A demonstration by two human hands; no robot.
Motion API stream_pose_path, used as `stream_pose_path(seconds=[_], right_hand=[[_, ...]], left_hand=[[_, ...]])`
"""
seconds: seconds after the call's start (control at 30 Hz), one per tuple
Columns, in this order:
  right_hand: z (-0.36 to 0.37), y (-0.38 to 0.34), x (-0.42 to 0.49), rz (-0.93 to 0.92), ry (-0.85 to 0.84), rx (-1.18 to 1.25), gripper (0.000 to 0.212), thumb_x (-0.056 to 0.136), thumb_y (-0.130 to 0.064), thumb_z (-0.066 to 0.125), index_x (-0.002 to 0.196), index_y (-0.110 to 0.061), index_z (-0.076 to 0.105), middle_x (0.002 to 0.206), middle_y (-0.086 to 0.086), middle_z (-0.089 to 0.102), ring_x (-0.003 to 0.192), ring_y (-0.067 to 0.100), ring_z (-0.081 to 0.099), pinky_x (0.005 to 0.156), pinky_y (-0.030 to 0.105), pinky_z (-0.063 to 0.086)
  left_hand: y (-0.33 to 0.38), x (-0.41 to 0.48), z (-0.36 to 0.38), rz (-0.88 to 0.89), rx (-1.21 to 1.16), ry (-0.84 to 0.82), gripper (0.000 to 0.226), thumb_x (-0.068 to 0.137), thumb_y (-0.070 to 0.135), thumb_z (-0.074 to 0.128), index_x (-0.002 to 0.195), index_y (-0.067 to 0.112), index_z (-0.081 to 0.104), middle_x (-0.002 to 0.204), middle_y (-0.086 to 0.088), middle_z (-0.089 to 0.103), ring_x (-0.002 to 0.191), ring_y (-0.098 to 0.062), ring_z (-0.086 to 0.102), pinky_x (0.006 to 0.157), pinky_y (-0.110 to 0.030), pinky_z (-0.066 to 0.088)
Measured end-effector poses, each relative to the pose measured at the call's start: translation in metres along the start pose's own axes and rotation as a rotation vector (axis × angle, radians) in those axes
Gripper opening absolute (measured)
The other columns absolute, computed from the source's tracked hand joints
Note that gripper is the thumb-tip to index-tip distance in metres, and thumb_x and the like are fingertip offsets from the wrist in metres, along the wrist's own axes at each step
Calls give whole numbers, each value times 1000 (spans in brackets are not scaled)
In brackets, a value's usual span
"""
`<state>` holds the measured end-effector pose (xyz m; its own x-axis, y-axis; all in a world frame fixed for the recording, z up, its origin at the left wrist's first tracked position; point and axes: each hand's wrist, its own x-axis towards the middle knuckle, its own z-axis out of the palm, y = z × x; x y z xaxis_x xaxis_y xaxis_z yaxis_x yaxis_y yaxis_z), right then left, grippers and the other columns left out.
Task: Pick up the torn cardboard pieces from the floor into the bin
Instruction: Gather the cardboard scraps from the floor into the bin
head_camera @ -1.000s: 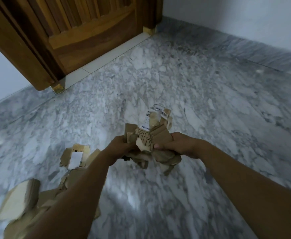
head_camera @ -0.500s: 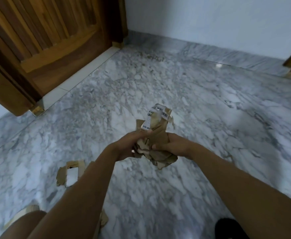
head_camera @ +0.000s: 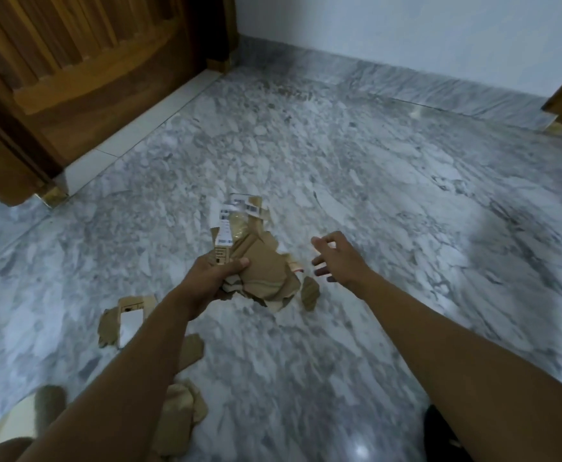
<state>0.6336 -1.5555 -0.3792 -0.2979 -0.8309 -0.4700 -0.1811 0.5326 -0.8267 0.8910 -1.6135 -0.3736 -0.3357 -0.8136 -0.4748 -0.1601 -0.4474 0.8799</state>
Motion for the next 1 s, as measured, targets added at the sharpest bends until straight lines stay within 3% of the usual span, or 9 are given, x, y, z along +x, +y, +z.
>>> stream_pose_path(seconds=[0.13,0.2,0.27,0.37,0.5,0.67,0.77,0.9,1.0], right_hand=[[17,51,25,24,-14,-646,44,94,-43,63,129,-20,49,119,12,58,99,29,61,77,35,48],[40,73,29,69,-45,-737,53,92,-43,65,134,-19,44,128,12,46,113,37,53,88,41,47],[61,89,31,53,88,-754,41,100,-39,52,130,-12,45,130,16,44,116,41,49,93,47,47],[75,101,35,53,187,-695,37,105,-36,38,119,-5,53,123,22,54,108,41,55,88,45,50],[64,93,23,162,133,-491,32,90,-28,63,112,-7,52,108,15,61,94,33,61,74,40,53],[29,77,4,91,199,-232,6,87,-13,71,92,-12,72,100,16,73,91,28,70,84,41,59],[-6,43,-6,48,151,91,25,82,-5,77,103,-15,67,100,17,72,91,27,71,78,38,62],[-56,-5,-43,-34,-57,41,27,77,-20,87,100,-11,77,92,7,78,85,12,73,68,22,54],[-79,-15,-62,-86,41,-7,31,68,-27,92,92,-11,80,92,5,77,88,13,72,71,22,55]], left_hand=[[-15,4,-21,2,-12,31,29,85,19,74,67,10,53,52,-4,50,47,-18,48,51,-28,38],[-26,7,-25,-20,-31,43,36,84,19,74,57,9,52,49,-5,48,45,-20,46,49,-28,38],[-36,10,-26,-37,-32,34,39,86,18,73,53,11,53,48,-4,47,45,-21,45,49,-28,38],[-45,11,-23,-36,-5,31,35,89,18,71,58,10,55,49,-3,52,44,-19,49,51,-28,41],[-48,12,-18,-66,2,60,33,88,18,71,62,9,52,47,-3,49,41,-17,46,53,-30,39],[-38,17,-6,-26,53,63,22,86,19,74,74,9,59,56,-6,56,50,-21,48,53,-29,40],[-27,24,7,11,114,74,20,85,21,76,91,6,64,75,-17,59,65,-25,53,51,-29,44],[7,29,57,-13,179,-87,26,83,28,77,95,9,64,82,-18,61,68,-26,56,54,-29,47],[41,19,102,-2,182,-278,23,84,27,76,91,11,63,70,-9,59,60,-22,53,54,-28,43]])
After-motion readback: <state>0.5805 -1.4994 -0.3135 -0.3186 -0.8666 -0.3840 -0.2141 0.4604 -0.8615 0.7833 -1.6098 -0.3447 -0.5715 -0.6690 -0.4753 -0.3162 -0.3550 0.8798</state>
